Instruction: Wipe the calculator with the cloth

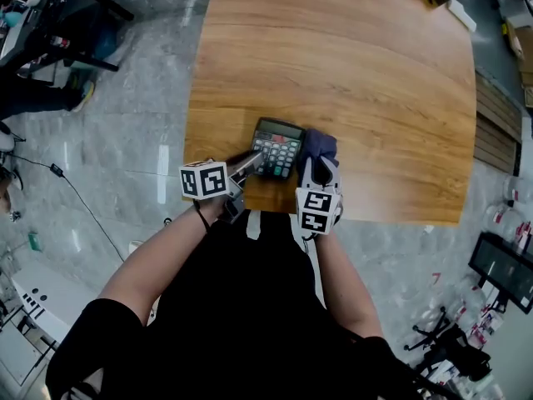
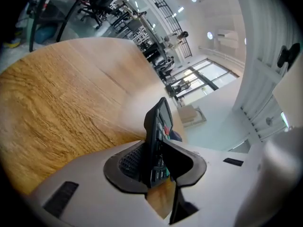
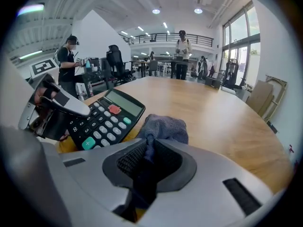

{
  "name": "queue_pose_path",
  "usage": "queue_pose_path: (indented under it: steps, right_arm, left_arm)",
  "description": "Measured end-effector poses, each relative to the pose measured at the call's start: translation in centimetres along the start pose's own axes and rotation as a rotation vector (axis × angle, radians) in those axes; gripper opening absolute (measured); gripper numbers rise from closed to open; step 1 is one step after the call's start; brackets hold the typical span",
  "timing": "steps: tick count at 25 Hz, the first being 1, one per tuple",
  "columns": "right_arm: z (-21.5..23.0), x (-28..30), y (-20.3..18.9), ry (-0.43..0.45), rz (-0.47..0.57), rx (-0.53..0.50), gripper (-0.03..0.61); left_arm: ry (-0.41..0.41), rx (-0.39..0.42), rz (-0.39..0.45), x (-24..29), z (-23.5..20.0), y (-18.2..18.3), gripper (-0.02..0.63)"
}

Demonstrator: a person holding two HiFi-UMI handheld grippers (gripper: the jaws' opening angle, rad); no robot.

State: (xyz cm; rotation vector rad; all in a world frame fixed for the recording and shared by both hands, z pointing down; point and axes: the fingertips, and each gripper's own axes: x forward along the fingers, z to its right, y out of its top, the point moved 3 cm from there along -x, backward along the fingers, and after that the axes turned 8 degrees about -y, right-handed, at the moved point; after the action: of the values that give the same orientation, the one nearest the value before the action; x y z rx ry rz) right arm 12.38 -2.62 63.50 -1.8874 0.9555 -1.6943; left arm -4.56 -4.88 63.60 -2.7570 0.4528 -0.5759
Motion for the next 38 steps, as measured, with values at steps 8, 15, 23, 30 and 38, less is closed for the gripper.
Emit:
queue_pose_path:
  steps: [8,15,23,30,38]
  right_arm:
    - [-0.3,-0.2,0.5,0.029,-0.112,-0.077,0.049]
    - [-0.5,-2.7,2.1,0.074,-0.116,-0.055,0.099]
    - [1.7,-7.6,7.0,0.013,0.102,0.031,0.11]
    - [0.6,-15.6,18.0,0.074,0.626,0.065,0.015]
    - [-2.8,-19.1,21.6,0.149,0.77,-0.001,0.015]
  left_arm:
    - [0.228,0.211,-0.124,-0.1,0.3,-0.3,0.135]
    - [0.4,0.388,-0.234,-0.7,0.4,-0.3,0.149]
    - [0.379,0.741,-0.037,-3.7,7.1,3.5,0.012]
    - [0.168,0.989,0.362,-6.6,19.3,9.8,0.006]
    - [0.055,1.061,0.552,-8.6,24.4,10.0,0.008]
